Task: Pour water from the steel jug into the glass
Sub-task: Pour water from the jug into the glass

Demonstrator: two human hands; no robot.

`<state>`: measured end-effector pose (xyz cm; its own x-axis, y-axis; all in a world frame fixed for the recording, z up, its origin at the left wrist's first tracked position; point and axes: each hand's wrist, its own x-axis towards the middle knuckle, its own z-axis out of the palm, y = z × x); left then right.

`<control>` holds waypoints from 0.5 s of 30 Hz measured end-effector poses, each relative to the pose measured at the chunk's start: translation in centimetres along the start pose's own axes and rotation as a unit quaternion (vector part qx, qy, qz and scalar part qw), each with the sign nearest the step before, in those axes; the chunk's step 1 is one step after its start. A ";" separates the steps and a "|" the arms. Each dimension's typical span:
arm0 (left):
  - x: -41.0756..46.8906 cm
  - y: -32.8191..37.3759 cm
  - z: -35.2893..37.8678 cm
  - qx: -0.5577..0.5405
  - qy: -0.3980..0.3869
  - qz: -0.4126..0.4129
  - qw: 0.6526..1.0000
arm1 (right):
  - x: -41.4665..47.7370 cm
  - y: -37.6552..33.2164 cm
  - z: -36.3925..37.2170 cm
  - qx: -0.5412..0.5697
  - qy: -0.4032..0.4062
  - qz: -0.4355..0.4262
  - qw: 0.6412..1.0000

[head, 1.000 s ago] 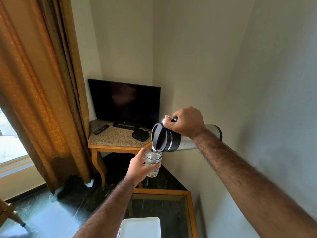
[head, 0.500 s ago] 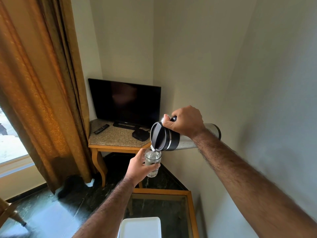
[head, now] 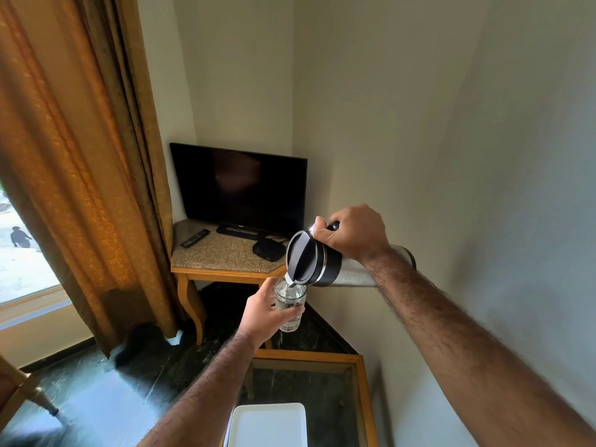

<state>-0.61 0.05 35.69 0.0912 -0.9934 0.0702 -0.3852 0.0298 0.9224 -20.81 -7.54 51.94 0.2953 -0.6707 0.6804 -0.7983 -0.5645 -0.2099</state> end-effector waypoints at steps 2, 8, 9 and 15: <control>-0.1 -0.1 0.0 -0.003 0.002 -0.002 1.000 | -0.4 0.2 0.4 0.007 0.000 0.011 1.000; -0.5 -0.6 0.2 -0.006 0.005 -0.005 1.000 | -1.8 1.7 1.5 0.039 -0.006 0.079 0.996; -0.5 -0.8 0.3 -0.007 0.004 -0.008 1.000 | -2.1 2.0 1.7 0.053 -0.005 0.095 0.994; -0.7 -1.7 1.1 0.015 0.011 -0.015 1.000 | -4.4 3.7 3.0 0.188 0.014 0.208 0.960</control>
<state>-0.98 0.57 33.65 0.1239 -0.9909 0.0518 -0.4101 -0.0035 0.9120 -23.53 -8.11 46.06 -0.0267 -0.8658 0.4996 -0.5973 -0.3869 -0.7025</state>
